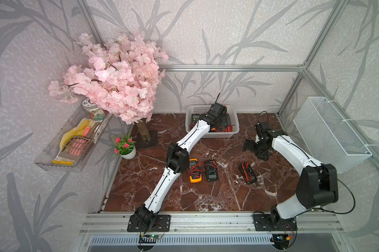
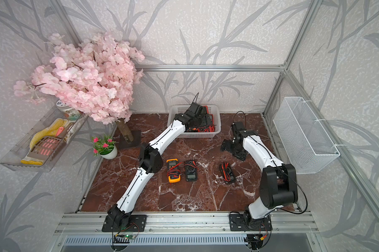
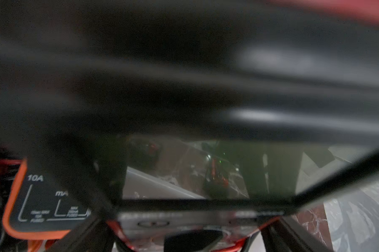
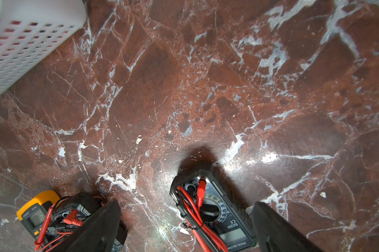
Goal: Put the multimeter into the basket
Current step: Place the multimeter in the basket.
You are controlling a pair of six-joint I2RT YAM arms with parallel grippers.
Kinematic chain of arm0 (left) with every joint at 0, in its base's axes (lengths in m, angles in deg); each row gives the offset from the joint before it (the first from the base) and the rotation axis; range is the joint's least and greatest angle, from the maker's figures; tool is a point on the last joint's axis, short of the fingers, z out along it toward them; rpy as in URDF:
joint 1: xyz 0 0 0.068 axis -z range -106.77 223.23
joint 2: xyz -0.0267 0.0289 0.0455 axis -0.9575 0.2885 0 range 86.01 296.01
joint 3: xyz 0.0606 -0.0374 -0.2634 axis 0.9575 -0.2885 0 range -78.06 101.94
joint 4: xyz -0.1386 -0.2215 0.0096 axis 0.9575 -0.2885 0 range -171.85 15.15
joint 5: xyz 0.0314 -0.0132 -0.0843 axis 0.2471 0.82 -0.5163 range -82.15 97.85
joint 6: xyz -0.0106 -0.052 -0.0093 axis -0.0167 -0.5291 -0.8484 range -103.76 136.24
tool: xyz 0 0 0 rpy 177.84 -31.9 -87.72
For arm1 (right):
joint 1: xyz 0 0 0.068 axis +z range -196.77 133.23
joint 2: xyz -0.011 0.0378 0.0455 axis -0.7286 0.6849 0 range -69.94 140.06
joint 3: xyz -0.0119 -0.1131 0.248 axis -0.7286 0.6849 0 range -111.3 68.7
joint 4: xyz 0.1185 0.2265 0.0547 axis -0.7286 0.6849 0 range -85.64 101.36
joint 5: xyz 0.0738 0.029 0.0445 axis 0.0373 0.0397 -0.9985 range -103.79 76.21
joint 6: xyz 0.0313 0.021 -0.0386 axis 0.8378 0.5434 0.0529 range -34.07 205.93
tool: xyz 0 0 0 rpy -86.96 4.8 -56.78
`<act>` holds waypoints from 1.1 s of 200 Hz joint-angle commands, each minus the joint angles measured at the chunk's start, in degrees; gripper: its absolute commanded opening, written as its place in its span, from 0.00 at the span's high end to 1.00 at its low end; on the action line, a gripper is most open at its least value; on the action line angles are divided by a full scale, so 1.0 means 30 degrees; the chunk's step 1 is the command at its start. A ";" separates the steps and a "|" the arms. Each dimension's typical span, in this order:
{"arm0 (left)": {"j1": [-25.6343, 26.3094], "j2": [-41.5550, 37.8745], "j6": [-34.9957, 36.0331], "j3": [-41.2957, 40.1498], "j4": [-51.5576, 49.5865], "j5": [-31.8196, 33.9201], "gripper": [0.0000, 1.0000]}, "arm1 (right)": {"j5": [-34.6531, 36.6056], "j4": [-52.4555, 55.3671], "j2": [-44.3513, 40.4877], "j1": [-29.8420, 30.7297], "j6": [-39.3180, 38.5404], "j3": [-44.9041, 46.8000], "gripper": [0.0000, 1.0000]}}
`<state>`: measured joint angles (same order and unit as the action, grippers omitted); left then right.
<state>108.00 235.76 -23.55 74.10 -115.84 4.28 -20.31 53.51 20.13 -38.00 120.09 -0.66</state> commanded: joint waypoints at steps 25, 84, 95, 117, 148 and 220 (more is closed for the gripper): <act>-0.0590 -0.1000 -0.0858 0.0287 -0.1134 -0.4261 0.00 | -0.0612 -0.0872 0.0367 -0.0084 0.0347 -0.0885 0.01; -0.0628 -0.1499 -0.0067 0.0477 -0.0709 -0.2350 0.00 | -0.4049 -0.6753 0.2128 -0.0146 0.3679 -0.0895 0.01; -0.0635 -0.1528 -0.0154 0.0506 -0.0225 -0.2416 0.00 | -0.4692 -0.8246 0.2949 -0.0142 0.4678 -0.1008 0.01; -0.0652 -0.1410 -0.0467 0.0488 0.0406 -0.2982 0.00 | -0.5707 -1.0585 0.4510 -0.0087 0.6339 -0.1844 0.01; -0.0599 -0.1323 -0.0894 0.0496 0.0450 -0.3476 0.00 | -0.6283 -1.1813 0.6283 0.0077 0.7778 -0.3445 0.01; -0.0434 -0.1430 -0.0974 0.0452 0.0293 -0.3848 0.00 | -0.6720 -1.3248 0.8714 0.0934 1.1291 -0.4857 0.01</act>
<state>105.44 235.39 -25.98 74.36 -116.82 -4.42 -39.00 17.57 42.70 -36.25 147.47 -13.69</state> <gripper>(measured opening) 0.998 0.993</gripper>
